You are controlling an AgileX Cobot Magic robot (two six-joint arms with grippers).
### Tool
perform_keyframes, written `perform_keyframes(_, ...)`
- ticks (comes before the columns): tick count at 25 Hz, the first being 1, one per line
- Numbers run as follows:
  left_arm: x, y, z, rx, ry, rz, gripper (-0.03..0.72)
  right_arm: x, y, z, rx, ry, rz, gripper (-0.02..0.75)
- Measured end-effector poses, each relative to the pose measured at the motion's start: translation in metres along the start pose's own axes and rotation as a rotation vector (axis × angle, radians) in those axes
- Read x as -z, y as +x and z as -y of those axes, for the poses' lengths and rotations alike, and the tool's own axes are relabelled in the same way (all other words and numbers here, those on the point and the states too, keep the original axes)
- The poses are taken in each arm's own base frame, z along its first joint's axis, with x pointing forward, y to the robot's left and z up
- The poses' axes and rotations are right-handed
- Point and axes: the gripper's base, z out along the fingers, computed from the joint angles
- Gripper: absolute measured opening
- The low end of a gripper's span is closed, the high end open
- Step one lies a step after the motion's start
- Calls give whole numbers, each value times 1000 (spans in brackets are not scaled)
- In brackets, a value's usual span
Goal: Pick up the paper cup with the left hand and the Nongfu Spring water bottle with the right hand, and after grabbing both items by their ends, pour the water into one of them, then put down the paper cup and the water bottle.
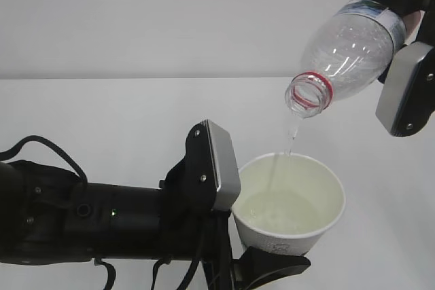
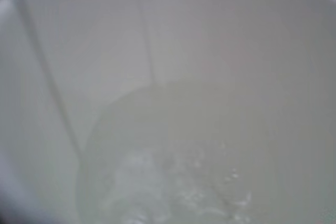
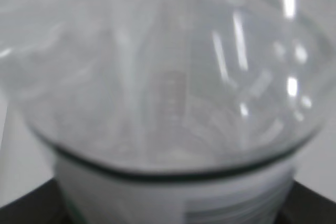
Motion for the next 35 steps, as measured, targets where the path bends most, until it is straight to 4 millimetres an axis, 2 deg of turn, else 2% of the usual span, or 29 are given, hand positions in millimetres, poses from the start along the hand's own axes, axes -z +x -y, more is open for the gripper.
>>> perform_keyframes(35,0,0,0,0,0,0,550,0,0,0,6,1,0,449)
